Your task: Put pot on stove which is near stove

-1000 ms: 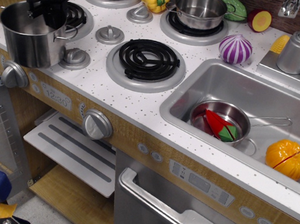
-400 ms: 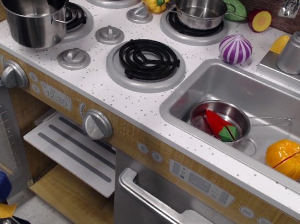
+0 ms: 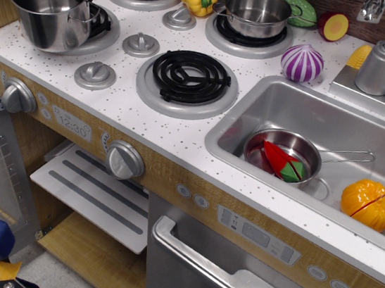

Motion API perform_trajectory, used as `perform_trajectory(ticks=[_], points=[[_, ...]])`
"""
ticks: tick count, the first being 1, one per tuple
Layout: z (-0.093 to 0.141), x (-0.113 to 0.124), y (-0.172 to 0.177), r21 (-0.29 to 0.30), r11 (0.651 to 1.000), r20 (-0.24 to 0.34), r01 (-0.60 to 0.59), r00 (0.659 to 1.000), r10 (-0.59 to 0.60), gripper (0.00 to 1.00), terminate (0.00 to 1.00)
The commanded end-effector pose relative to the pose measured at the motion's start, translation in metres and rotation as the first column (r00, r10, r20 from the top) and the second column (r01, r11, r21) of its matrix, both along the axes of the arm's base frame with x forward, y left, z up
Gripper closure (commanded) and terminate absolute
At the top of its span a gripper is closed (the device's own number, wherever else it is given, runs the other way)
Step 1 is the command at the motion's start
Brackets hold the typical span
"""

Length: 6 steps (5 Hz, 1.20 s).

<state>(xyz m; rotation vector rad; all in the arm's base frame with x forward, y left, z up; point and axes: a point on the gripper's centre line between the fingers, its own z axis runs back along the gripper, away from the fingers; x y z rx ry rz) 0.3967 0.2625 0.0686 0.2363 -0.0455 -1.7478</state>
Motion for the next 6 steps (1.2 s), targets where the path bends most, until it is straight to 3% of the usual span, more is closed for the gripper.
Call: perform_trajectory(ticks=[1, 2, 5, 6], points=[[0.025, 0.013, 0.014, 0.044, 0.997, 0.083, 0.057, 0.995, -0.060, 1.00, 0.00], [0.025, 0.016, 0.019, 0.051, 0.995, 0.111, 0.084, 0.990, -0.089, 1.00, 0.00], [0.033, 0.029, 0.026, 0.153, 0.982, 0.185, 0.112, 0.973, -0.140, 1.00, 0.00], [0.035, 0.033, 0.024, 0.155, 0.981, 0.206, 0.114, 0.968, -0.145, 1.00, 0.00]])
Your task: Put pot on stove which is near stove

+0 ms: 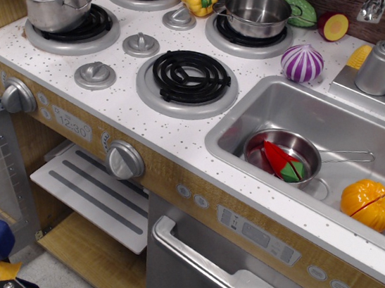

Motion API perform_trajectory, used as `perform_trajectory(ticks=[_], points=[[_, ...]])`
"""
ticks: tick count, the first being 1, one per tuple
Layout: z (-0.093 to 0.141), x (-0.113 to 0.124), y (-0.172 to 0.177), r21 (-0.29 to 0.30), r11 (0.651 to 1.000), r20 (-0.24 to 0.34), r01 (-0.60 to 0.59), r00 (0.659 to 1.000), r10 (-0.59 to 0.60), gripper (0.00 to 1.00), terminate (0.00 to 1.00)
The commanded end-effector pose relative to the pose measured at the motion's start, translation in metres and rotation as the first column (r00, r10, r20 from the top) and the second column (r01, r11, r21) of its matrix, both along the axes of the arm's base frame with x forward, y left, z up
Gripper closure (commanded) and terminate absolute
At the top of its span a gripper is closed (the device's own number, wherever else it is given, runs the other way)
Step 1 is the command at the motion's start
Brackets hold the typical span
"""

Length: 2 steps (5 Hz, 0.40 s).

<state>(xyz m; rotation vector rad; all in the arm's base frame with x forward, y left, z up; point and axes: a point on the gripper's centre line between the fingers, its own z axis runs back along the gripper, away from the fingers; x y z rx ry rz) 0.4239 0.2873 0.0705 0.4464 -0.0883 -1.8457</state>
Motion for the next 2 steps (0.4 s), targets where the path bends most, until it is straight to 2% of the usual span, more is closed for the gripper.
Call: perform_trajectory(ticks=[1, 2], points=[[0.0337, 0.0111, -0.0065, 0.021, 1.000, 0.092, 0.005, 0.996, -0.007, 0.00, 0.00], [0.0348, 0.0135, -0.0152, -0.040, 0.999, 0.116, -0.009, 0.993, 0.013, 0.00, 0.00]])
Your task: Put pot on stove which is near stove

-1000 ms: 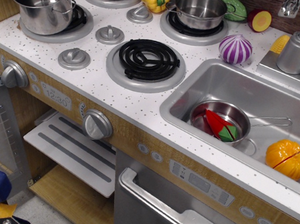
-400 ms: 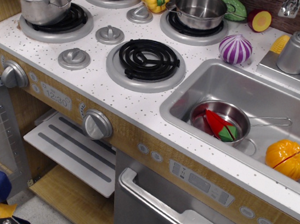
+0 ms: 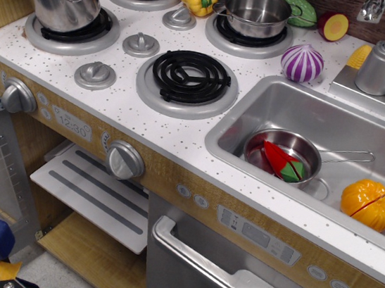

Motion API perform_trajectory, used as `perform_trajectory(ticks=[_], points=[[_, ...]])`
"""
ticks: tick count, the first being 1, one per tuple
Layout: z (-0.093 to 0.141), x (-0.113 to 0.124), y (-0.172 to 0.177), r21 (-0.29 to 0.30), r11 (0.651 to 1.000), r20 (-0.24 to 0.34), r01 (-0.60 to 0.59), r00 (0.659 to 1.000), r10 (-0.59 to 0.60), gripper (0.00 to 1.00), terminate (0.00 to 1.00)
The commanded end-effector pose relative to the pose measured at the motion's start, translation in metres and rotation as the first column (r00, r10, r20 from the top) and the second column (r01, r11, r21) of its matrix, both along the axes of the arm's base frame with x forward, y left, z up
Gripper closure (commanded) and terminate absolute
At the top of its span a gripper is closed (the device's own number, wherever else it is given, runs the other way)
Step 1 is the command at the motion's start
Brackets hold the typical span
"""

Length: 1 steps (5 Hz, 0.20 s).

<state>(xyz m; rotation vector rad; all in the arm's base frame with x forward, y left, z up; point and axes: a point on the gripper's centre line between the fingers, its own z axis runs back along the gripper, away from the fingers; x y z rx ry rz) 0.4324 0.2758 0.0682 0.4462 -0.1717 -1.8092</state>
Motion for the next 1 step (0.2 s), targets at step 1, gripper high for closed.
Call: perform_trajectory(ticks=[1], points=[[0.0371, 0.0050, -0.0037, 0.023, 1.000, 0.070, 0.005, 0.998, -0.006, 0.00, 1.00]])
